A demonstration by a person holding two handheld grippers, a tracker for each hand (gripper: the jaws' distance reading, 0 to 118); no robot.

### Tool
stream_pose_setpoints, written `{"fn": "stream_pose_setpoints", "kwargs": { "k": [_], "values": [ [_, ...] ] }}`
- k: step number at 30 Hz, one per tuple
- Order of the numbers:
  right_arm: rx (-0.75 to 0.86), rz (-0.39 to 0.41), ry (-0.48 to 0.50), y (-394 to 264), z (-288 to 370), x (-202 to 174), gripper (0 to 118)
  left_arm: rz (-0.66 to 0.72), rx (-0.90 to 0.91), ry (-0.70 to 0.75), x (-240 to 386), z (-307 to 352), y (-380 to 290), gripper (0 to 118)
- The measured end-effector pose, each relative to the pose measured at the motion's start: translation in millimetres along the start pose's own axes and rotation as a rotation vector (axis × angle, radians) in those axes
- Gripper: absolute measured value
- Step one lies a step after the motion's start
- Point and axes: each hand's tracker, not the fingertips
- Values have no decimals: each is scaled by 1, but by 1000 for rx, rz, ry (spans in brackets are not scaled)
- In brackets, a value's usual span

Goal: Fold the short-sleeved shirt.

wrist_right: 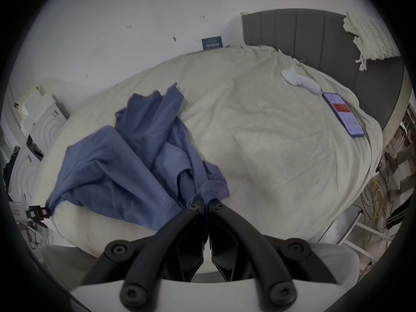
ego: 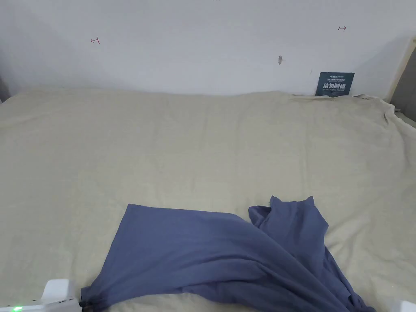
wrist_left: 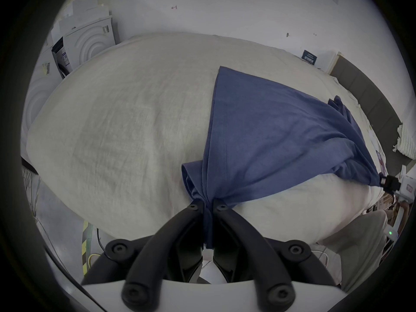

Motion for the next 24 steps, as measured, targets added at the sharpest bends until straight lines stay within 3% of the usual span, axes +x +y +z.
{"fn": "stream_pose_setpoints", "kwargs": {
  "k": [5, 7, 8, 9, 11, 12, 14, 24],
  "values": [
    [-59, 19, -32, -7, -15, -7, 1, 1, -25, 33, 10, -1, 2, 7],
    [-42, 24, -49, -4, -7, -13, 4, -10, -19, 49, 13, 3, 4, 24],
    [-35, 32, -62, -1, -3, -15, 11, -16, -20, 57, 15, 7, 6, 40],
    [-29, 44, -76, 3, 3, -17, 30, -18, -17, 59, 17, 12, 8, 69],
    [21, 55, -75, 12, 17, -20, 66, -20, 23, 60, 22, 24, 15, 101],
    [62, 55, -65, 18, 26, -22, 86, -21, 70, 58, 25, 32, 19, 110],
    [142, 55, -46, 34, 47, -28, 98, -41, 142, 44, 33, 51, 32, 111],
    [452, 136, 6, 92, 126, -67, 97, -71, 485, 38, 78, 122, 85, 110]
  ]
}}
